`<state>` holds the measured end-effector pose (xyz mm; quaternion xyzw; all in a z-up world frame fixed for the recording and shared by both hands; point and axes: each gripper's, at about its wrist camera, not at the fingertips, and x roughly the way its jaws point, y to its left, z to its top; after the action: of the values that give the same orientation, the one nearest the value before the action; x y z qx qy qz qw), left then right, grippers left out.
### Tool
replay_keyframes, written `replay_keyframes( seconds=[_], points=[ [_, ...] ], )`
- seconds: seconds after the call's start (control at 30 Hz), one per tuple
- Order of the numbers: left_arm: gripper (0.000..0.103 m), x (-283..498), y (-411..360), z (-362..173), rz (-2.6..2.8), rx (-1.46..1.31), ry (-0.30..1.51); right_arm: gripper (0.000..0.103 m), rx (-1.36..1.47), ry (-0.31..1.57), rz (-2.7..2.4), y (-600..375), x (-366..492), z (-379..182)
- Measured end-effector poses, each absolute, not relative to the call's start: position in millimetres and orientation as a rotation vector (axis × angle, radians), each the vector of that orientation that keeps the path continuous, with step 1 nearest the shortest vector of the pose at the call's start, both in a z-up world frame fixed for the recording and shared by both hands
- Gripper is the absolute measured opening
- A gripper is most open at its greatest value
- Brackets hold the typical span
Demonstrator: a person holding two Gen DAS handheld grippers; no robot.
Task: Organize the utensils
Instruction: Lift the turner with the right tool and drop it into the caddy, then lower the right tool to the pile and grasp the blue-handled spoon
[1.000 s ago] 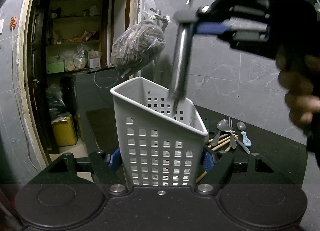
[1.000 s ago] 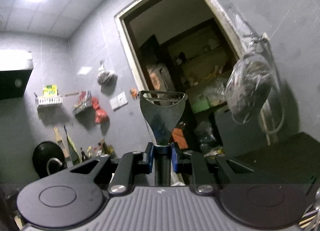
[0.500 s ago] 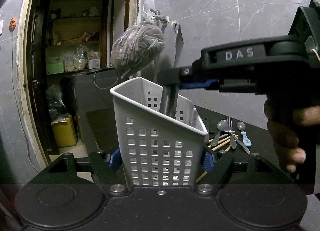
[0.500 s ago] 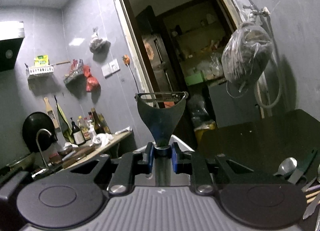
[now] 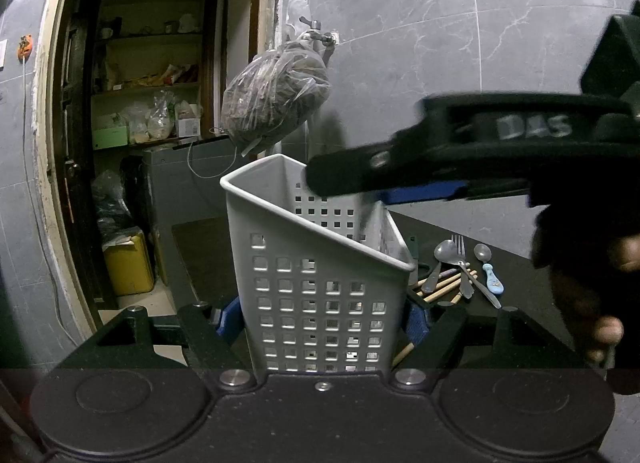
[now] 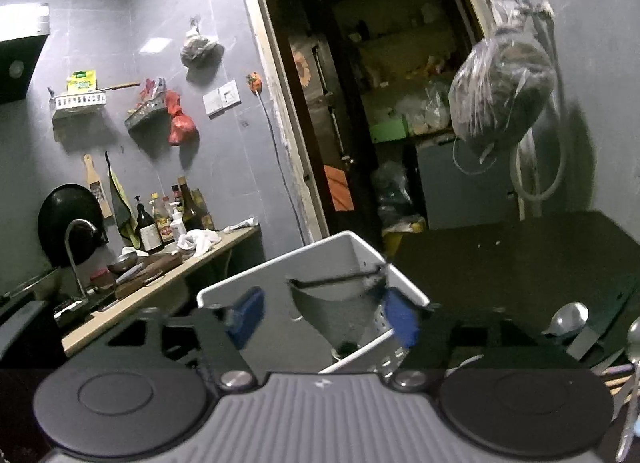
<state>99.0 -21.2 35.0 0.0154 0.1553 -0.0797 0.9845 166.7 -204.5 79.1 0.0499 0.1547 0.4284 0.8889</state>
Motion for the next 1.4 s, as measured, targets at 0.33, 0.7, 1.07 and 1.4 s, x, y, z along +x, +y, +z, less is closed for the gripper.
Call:
replay_keyframes(
  seconds=[0.33,0.7,1.07,1.4],
  points=[
    [0.077,99.2,-21.3,34.3,-0.16,0.028,0.312,0.099,0.205,0.194,0.82,-255.5,145.8,87.1],
    [0.077,100.4,-20.3,33.3,-0.165,0.031,0.31,0.103,0.331,0.2,0.499,-315.6,135.7,55.6],
    [0.077,100.3,-20.0,33.2,-0.164,0.03,0.309,0.103,0.392,0.439,0.137,-343.0,161.9,1.4],
    [0.077,100.6,-20.1,32.9,-0.165,0.031,0.309,0.103,0.265,0.543,-0.041,-346.0,198.1,-17.9]
  ],
)
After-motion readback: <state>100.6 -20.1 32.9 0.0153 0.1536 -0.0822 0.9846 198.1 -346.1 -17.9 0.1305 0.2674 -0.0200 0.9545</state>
